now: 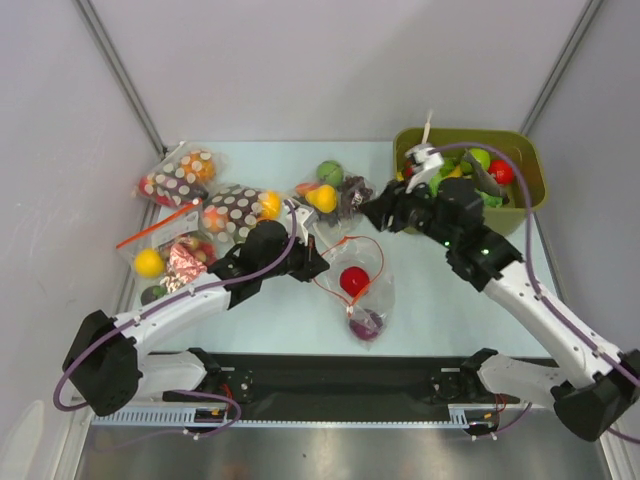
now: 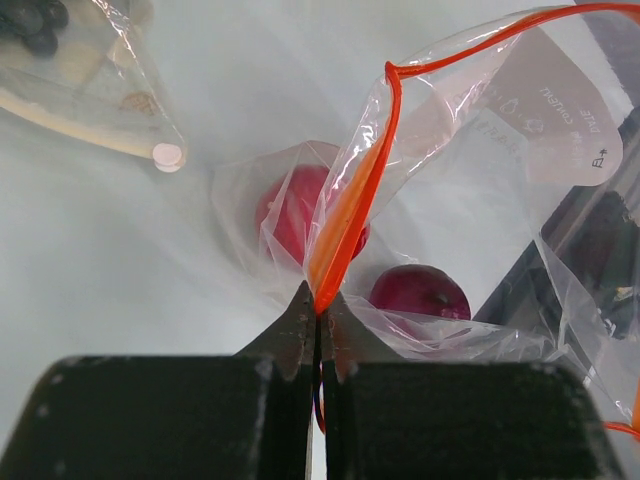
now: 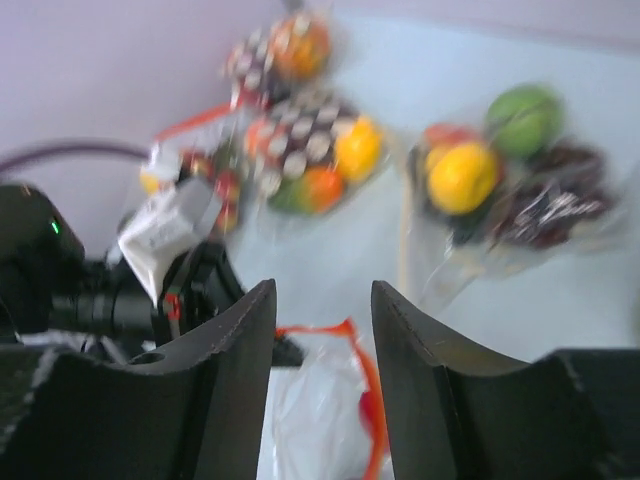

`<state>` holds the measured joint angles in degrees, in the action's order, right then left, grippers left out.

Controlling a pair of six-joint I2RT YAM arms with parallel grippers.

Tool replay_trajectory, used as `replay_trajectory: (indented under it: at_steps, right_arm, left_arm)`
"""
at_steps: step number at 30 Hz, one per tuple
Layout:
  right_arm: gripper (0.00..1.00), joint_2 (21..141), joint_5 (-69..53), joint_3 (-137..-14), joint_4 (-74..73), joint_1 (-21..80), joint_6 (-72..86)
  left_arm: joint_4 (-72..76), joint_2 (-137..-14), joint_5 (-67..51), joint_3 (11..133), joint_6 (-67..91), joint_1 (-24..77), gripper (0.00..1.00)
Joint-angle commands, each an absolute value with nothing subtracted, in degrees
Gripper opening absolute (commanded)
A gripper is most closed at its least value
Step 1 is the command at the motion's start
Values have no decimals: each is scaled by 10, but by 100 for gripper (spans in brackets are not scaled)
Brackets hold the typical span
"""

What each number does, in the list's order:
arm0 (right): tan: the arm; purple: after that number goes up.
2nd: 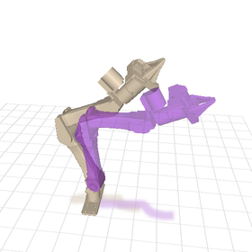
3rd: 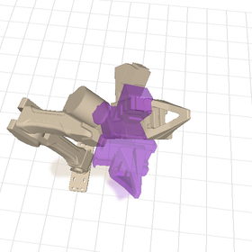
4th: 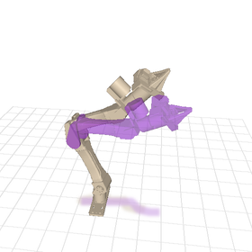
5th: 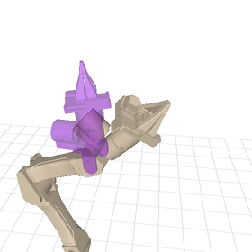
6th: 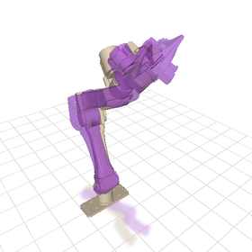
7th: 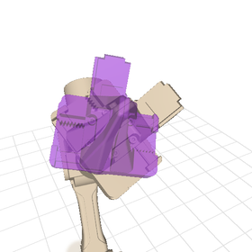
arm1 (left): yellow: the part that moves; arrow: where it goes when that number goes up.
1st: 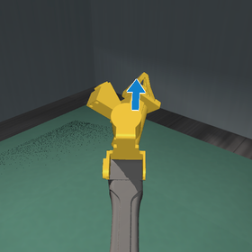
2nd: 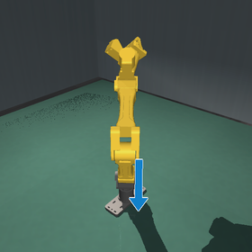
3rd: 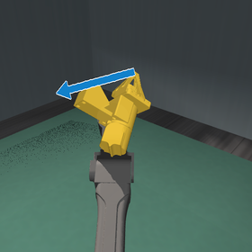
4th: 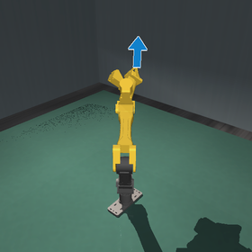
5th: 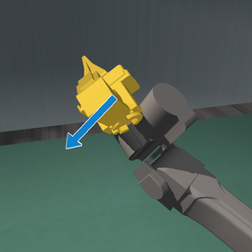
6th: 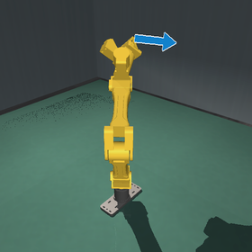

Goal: Open the zip-top bag and remove the fake food

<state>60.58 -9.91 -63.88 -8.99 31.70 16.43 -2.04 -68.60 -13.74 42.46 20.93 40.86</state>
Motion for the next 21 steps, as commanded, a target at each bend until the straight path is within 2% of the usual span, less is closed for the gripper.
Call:
replay_trajectory:
  at_steps: [1,5,16,21]
  right_arm:
    - [47,648,-110,-628,-158,373,163]
    - [45,689,-89,-626,-197,439,154]
    - [43,743,32,-610,-309,522,160]
    - [43,773,73,-594,-316,533,169]
  left_arm:
    - [-3,-689,-145,450,207,410,0]
    - [-3,-689,-142,451,207,409,0]
    - [-2,-689,-134,450,206,410,0]
    - [-2,-693,-134,453,207,409,0]
